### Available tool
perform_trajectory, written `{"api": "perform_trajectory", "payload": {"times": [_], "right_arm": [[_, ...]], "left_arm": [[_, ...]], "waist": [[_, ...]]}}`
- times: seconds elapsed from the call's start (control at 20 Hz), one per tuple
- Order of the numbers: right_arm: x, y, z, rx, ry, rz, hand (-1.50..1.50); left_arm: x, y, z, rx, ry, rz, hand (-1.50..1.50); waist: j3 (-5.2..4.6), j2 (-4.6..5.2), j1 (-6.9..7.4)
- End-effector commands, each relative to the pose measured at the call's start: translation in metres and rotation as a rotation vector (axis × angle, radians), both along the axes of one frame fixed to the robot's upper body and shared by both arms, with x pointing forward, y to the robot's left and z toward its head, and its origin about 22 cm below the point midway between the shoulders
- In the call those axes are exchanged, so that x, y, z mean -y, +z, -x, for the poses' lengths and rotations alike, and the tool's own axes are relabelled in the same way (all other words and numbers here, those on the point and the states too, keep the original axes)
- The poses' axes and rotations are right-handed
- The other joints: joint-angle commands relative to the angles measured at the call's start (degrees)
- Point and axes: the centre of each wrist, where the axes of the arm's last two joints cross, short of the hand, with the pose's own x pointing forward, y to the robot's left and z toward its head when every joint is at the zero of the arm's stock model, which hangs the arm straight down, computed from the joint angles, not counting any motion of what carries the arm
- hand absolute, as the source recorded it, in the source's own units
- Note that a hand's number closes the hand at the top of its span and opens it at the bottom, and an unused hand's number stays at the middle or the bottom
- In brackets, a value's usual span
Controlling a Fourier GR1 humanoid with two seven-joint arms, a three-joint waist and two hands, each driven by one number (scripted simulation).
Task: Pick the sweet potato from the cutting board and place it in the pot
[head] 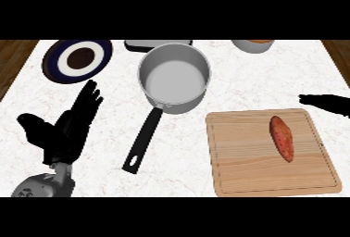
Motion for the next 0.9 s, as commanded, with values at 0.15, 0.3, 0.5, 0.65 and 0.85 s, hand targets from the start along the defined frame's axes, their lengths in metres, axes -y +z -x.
{"api": "perform_trajectory", "payload": {"times": [0.15, 0.3, 0.5, 0.65, 0.85], "right_arm": [[-0.014, -0.012, 0.000, -0.007, -0.018, -0.041, -1.50], [-0.017, 0.007, 0.014, -0.002, -0.007, -0.046, -1.50], [-0.024, -0.032, -0.001, -0.002, -0.023, -0.074, -1.50], [-0.031, -0.040, 0.016, -0.026, -0.069, -0.017, -1.50], [-0.048, -0.031, 0.009, 0.011, -0.107, 0.044, -1.50]], "left_arm": [[0.000, 0.011, -0.004, 0.003, -0.005, 0.018, 0.00], [-0.001, 0.004, -0.021, -0.007, 0.017, 0.002, 0.00], [0.011, 0.003, -0.007, -0.004, -0.002, 0.003, 0.00], [-0.005, 0.009, -0.006, -0.001, 0.015, -0.002, 0.00], [0.002, 0.007, -0.002, -0.001, 0.003, 0.001, 0.00]], "waist": [[0.00, -0.01, -0.13], [-0.03, -0.07, -0.70], [0.01, 0.06, 0.03], [0.01, -0.01, -0.15], [0.00, -0.01, -0.08]]}}
